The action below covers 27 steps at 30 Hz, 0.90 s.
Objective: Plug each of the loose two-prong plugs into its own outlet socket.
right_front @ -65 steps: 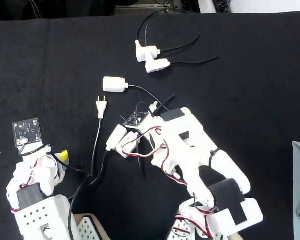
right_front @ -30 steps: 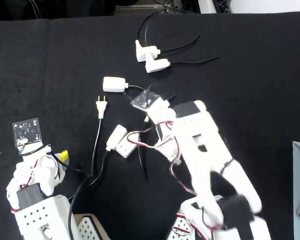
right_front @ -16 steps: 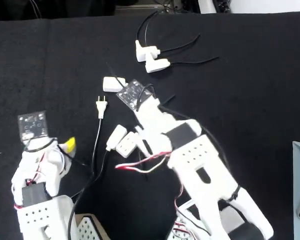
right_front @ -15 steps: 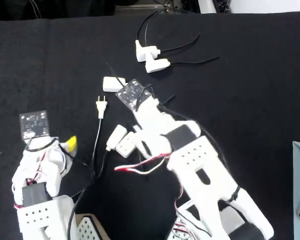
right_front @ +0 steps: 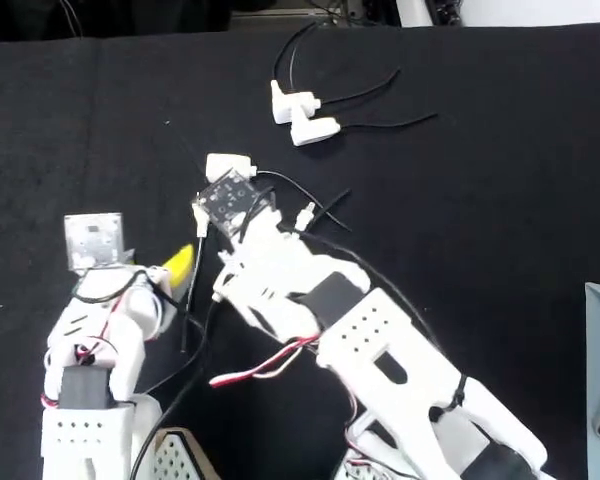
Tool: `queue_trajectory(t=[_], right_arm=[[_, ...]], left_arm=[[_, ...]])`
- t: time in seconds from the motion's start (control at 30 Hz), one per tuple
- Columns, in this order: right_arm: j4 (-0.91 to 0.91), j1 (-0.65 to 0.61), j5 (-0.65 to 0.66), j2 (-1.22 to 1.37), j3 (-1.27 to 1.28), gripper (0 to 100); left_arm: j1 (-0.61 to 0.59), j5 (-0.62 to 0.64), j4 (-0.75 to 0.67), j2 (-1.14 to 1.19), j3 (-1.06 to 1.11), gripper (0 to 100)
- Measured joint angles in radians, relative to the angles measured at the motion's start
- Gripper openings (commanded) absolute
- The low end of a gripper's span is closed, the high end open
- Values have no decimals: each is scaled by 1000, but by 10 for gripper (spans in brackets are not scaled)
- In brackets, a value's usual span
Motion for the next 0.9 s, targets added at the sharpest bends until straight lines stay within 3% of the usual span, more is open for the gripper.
queue_trajectory(t=[0.37, 0.53, 0.77, 0.9], right_arm=[[2, -41, 0, 0, 2, 11], [2, -41, -2, 0, 2, 11], [0, -41, -2, 0, 6, 11], [0, 21, -2, 0, 18, 11]], left_arm=[[135, -3, -2, 0, -2, 288], [172, -74, -2, -2, -34, 288], [167, -77, -2, 0, -40, 288], [78, -78, 3, 0, -40, 293]])
